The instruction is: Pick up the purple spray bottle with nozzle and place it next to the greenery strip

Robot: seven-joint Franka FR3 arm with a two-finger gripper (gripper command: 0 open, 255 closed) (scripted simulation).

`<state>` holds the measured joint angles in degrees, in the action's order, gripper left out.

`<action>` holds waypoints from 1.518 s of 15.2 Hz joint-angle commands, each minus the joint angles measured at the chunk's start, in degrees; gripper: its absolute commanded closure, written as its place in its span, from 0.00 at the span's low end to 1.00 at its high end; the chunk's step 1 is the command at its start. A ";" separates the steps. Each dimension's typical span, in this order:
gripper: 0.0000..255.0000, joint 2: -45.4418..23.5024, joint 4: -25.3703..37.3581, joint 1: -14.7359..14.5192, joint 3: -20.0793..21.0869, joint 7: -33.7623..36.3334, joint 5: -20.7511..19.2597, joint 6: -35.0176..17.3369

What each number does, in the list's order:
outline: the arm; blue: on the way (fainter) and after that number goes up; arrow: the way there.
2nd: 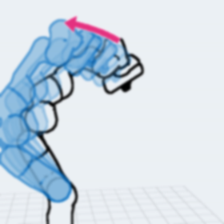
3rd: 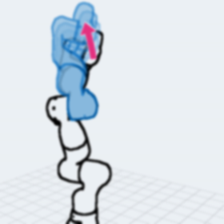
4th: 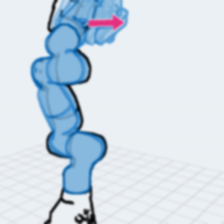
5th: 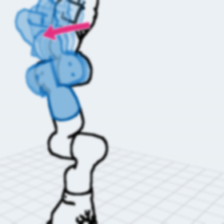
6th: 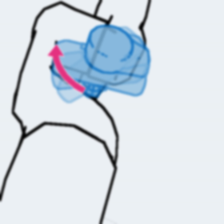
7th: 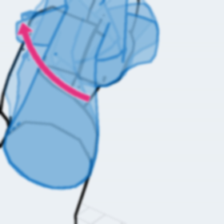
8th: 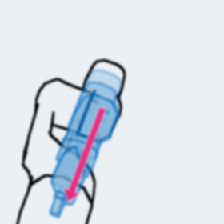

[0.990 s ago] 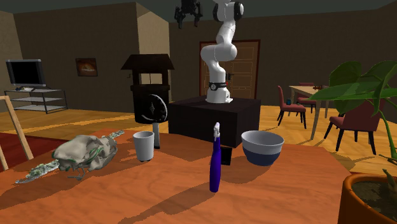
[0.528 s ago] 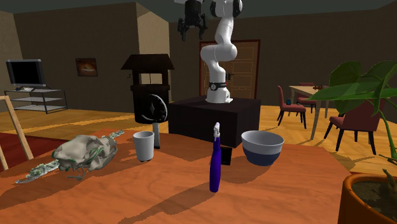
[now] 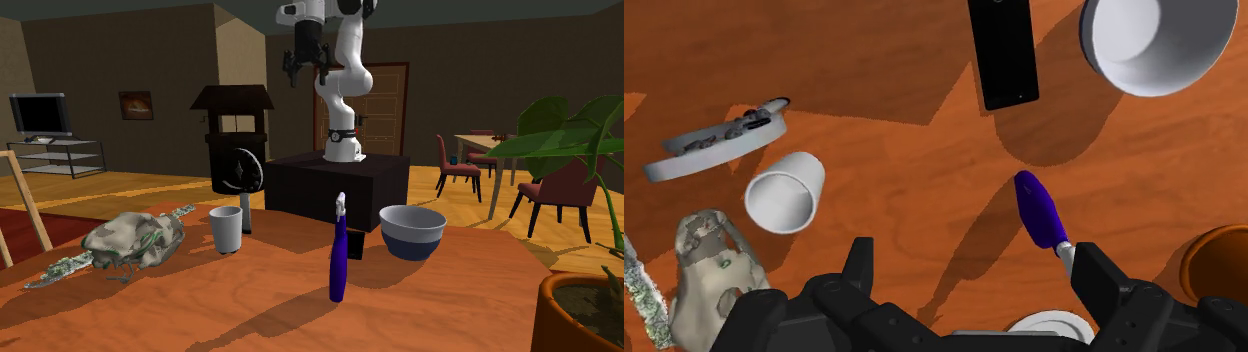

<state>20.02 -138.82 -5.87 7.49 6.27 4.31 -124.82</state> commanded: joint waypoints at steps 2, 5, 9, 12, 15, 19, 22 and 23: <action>0.00 -5.91 1.04 -0.64 1.63 1.86 0.03 -4.92; 0.00 -12.04 3.04 -1.20 3.05 3.85 -0.54 -9.01; 0.00 -20.52 6.74 -2.08 4.54 6.87 -2.21 -13.69; 0.00 -27.00 10.25 -3.04 5.17 9.33 -4.02 -16.53; 0.00 -33.52 14.40 -4.42 5.27 11.75 -6.00 -18.75; 0.00 -42.18 20.91 -6.75 4.80 14.57 -8.37 -20.74; 0.00 -48.67 26.56 -8.66 4.24 16.23 -9.73 -21.50; 0.00 -50.84 28.59 -9.31 4.05 16.69 -10.10 -21.62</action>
<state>-28.78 -112.05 -14.36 11.66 22.19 -5.36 -146.23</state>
